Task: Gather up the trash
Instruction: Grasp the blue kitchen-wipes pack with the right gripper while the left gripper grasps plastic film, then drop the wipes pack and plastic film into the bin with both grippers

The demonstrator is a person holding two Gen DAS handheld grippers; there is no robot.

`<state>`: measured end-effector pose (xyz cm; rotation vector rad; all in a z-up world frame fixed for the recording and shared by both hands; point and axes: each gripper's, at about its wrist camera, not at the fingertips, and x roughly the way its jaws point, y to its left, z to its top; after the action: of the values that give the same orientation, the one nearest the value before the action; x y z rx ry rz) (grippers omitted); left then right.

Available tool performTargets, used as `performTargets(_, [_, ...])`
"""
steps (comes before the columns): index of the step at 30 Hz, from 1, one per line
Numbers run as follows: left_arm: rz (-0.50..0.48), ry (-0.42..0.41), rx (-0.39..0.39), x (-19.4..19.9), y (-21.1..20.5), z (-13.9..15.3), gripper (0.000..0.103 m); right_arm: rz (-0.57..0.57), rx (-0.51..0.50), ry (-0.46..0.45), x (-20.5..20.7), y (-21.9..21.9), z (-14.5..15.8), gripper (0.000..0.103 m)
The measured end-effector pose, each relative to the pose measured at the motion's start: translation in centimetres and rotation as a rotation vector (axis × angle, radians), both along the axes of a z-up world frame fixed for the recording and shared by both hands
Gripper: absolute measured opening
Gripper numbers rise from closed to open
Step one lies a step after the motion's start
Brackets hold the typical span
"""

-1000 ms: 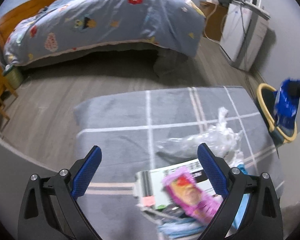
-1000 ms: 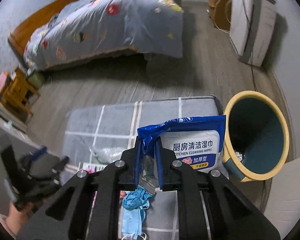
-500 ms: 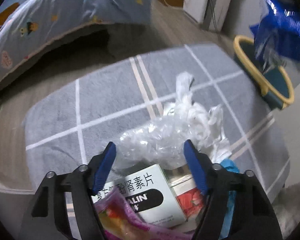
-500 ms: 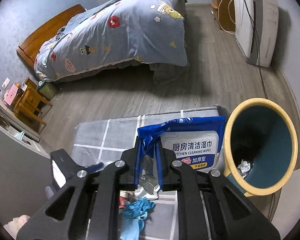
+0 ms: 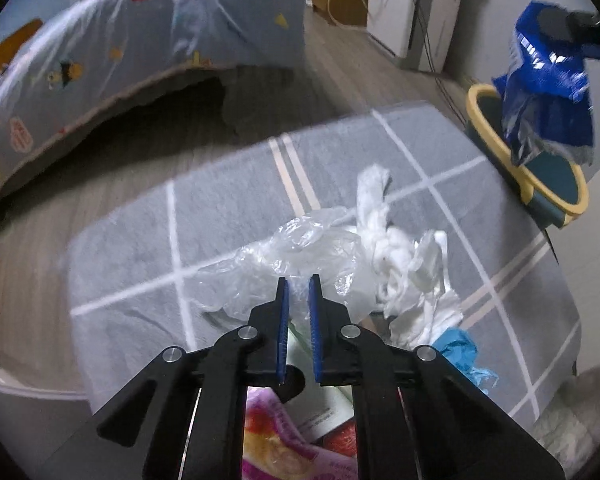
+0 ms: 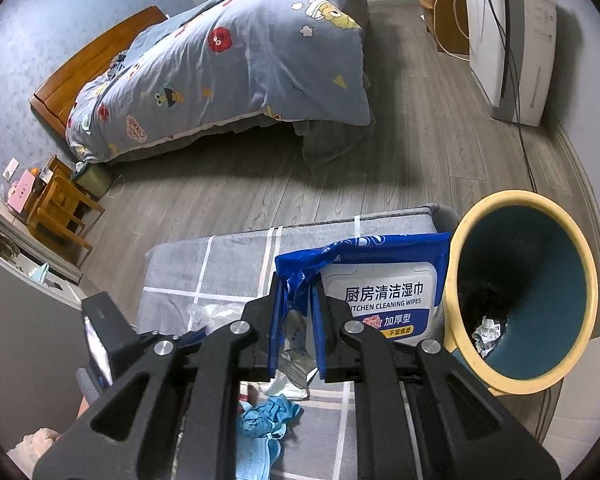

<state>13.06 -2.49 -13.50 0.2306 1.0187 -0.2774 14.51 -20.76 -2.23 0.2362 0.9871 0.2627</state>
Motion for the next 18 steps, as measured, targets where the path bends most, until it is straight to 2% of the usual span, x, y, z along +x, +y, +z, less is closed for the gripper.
performTargets(8, [0.036, -0.170, -0.055, -1.2, 0.6, 6.2, 0.010, -0.042, 0.031, -0.055, -1.2, -2.1, 2.7, 0.013])
performTargets(13, [0.025, -0.211, -0.095, -1.7, -0.7, 8.7, 0.010, -0.090, 0.030, -0.089, -1.9, -4.3, 3.8, 0.013])
performTargets(18, [0.002, -0.219, -0.126, -2.2, -2.6, 10.1, 0.010, -0.126, 0.018, -0.083, -1.6, -6.4, 3.2, 0.013])
